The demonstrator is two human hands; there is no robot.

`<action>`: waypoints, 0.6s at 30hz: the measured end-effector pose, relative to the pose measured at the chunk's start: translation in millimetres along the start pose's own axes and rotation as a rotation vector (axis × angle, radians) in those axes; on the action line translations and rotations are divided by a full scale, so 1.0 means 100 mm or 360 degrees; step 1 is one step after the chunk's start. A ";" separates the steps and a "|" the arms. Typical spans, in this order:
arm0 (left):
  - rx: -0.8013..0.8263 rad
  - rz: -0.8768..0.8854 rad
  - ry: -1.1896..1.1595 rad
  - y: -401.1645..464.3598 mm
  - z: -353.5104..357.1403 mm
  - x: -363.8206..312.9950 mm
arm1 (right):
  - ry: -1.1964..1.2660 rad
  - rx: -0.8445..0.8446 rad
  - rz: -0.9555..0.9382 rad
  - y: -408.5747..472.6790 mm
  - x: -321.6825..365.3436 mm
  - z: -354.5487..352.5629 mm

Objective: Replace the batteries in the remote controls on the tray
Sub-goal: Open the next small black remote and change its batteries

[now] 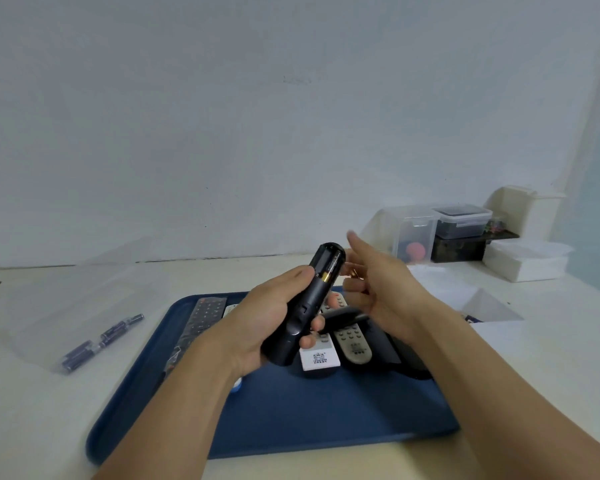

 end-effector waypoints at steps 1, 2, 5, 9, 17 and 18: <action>-0.0008 -0.0034 0.0034 0.01 -0.04 0.02 | -0.0189 0.0024 -0.0064 -0.03 0.03 0.03; -0.0012 -0.0071 0.0038 0.02 -0.07 0.04 | -0.0311 0.0076 -0.0128 -0.05 0.05 0.07; -0.0084 -0.0155 -0.0251 0.01 -0.19 -0.02 | -0.0266 0.0066 -0.0204 -0.05 0.04 0.06; -0.0405 0.0148 -0.0908 0.01 -0.49 -0.23 | -0.0348 0.0046 -0.0140 -0.06 0.00 0.03; -0.0384 0.0330 -0.0273 0.09 -0.16 -0.10 | -0.0625 0.0112 -0.0385 -0.28 -0.10 0.48; -0.0415 0.0323 -0.0350 0.10 -0.19 -0.08 | -0.0728 -0.0061 -0.0598 -0.32 0.00 0.43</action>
Point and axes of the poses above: each hand's wrist, its own y-axis towards the middle knuckle, its own z-axis out of the palm, x = y × z, the point moved 7 cm from there along y, towards the middle knuckle, and after that the axes turned 4 degrees about z, right-handed, at the moved point
